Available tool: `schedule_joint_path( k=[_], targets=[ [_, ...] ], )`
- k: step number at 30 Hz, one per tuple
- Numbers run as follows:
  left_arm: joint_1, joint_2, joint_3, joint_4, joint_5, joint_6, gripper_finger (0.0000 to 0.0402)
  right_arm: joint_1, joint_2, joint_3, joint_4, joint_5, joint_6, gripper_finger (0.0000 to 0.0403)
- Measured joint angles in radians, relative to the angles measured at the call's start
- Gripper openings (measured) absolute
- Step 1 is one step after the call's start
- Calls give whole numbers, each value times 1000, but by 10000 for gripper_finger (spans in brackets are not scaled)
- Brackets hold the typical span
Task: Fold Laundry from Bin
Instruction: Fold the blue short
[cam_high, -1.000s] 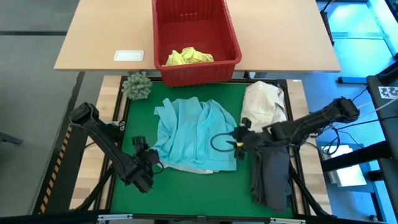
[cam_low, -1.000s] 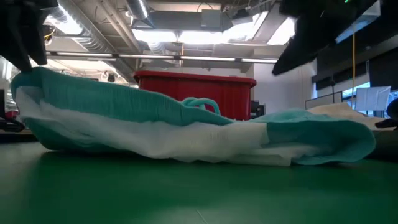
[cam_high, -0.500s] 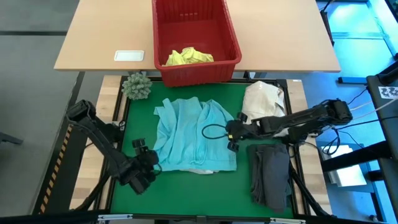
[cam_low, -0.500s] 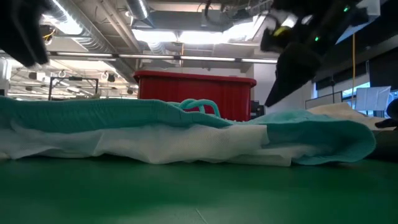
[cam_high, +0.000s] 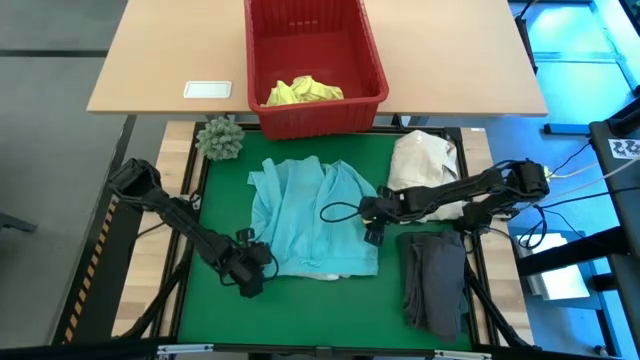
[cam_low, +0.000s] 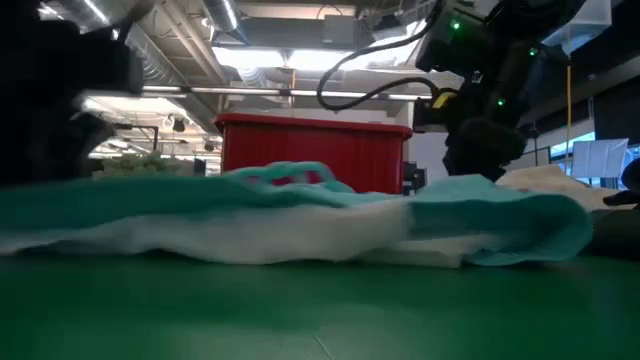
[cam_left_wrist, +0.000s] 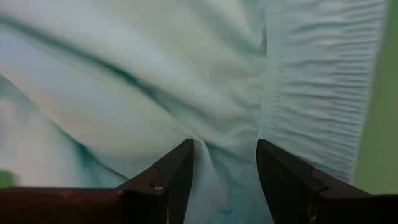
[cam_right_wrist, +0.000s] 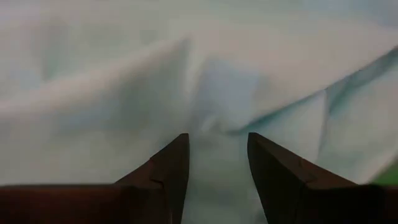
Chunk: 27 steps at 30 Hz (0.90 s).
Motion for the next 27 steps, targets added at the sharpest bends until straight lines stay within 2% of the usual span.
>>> schedule_joint_path(
  k=[4, 10, 12, 20, 27],
  targets=[
    [-38, -3, -36, -30, 102, -58, 167, 14, 3, 0, 1, -138, 25, 161],
    [-106, -13, -17, -198, 127, -130, 167, 93, 3, 0, 26, -214, 36, 161],
    [-115, -28, -12, -247, 90, -159, 167, 124, 3, 0, 50, -234, 37, 161],
    [-117, -70, -8, -322, -173, -239, 167, 246, 3, 0, 203, -269, 50, 161],
    [-112, -71, 42, -358, -279, -215, 167, 285, 3, 23, 231, -281, 12, 161]
  ],
)
